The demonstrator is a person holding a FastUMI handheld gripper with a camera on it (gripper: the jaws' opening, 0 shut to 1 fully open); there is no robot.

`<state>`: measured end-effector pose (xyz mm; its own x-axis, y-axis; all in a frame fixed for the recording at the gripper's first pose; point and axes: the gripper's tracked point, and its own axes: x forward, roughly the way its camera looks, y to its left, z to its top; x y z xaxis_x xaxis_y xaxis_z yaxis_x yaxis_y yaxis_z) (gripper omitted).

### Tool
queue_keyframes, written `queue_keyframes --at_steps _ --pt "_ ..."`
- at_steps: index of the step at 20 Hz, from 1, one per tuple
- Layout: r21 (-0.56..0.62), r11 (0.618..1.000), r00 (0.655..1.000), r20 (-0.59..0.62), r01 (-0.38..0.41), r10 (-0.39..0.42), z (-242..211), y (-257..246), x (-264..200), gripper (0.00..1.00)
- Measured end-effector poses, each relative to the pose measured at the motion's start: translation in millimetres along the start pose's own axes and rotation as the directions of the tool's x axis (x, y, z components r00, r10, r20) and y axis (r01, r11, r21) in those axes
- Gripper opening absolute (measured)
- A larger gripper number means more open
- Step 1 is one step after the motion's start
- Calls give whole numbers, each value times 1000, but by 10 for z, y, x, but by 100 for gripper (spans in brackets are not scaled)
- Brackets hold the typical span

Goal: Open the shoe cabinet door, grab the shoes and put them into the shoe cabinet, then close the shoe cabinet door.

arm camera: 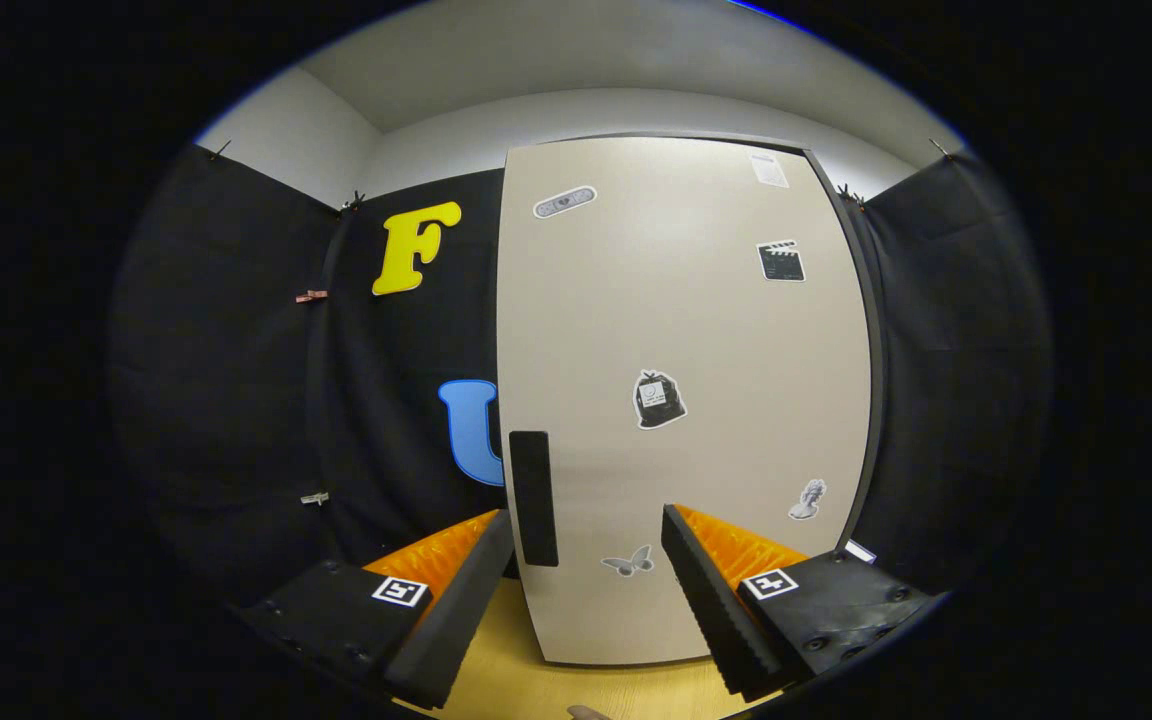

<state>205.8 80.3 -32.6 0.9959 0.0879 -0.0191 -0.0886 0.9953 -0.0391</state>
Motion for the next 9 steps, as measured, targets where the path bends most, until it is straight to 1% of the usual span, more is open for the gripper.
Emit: queue_keyframes --at_steps 9 --pt "-8 1000 1000 -3 17 -17 -35 7 3 98"
